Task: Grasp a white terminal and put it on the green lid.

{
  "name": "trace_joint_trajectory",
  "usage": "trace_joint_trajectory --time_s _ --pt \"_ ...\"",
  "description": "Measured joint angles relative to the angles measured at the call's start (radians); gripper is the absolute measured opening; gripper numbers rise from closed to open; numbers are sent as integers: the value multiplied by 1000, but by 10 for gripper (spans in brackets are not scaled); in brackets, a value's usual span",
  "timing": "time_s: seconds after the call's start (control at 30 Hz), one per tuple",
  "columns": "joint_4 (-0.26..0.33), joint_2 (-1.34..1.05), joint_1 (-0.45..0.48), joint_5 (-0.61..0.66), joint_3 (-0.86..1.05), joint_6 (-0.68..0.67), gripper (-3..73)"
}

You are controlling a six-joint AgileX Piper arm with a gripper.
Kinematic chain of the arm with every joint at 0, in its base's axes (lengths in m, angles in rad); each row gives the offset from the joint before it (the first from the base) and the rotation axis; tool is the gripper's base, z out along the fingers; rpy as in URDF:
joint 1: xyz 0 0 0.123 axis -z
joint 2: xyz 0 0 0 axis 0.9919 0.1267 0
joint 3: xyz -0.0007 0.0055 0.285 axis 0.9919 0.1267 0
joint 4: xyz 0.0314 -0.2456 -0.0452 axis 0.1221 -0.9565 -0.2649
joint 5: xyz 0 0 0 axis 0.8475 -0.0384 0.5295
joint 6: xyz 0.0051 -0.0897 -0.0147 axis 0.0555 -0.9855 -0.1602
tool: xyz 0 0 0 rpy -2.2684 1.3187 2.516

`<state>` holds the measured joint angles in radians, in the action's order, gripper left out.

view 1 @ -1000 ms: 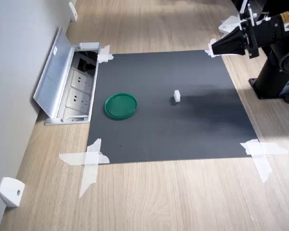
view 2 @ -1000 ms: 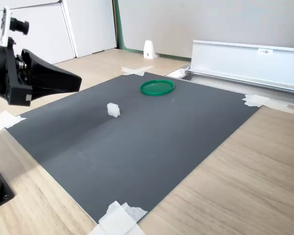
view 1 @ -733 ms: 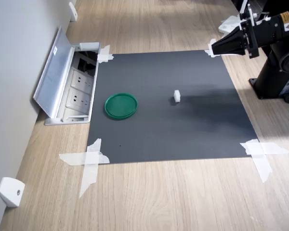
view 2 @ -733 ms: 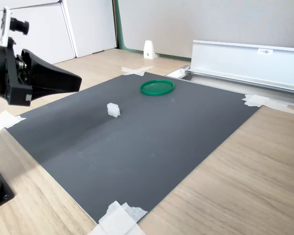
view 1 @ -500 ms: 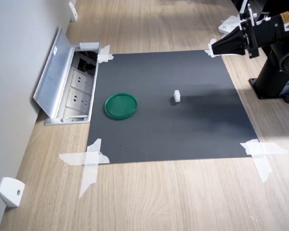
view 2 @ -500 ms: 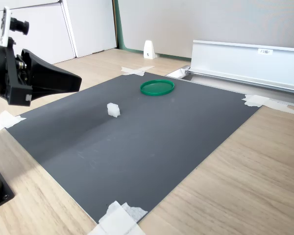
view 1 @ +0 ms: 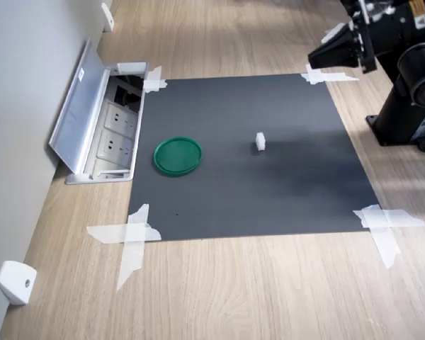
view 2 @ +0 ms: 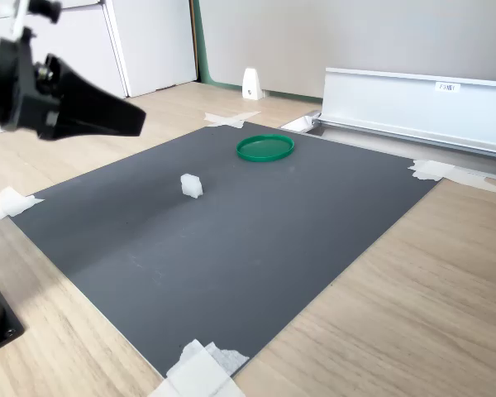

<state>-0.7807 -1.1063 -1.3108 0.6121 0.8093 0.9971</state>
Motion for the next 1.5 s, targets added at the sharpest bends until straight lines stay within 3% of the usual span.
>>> trace_joint_trajectory --time_s 0.1,0.37,0.5,0.67,0.9,1.03,1.33,1.5 --pt "-29 165 0 37 -88 0 -9" --pt "-17 484 0 186 -346 -52 -9" --pt "79 589 0 265 -433 -215 -9" --pt "257 677 0 350 -480 -507 -9" --pt "277 735 0 381 -481 -673 15" --pt "282 755 0 399 -483 -733 126" --pt "361 782 -1 398 -484 -728 567" --pt "279 789 -70 387 -484 -576 635"
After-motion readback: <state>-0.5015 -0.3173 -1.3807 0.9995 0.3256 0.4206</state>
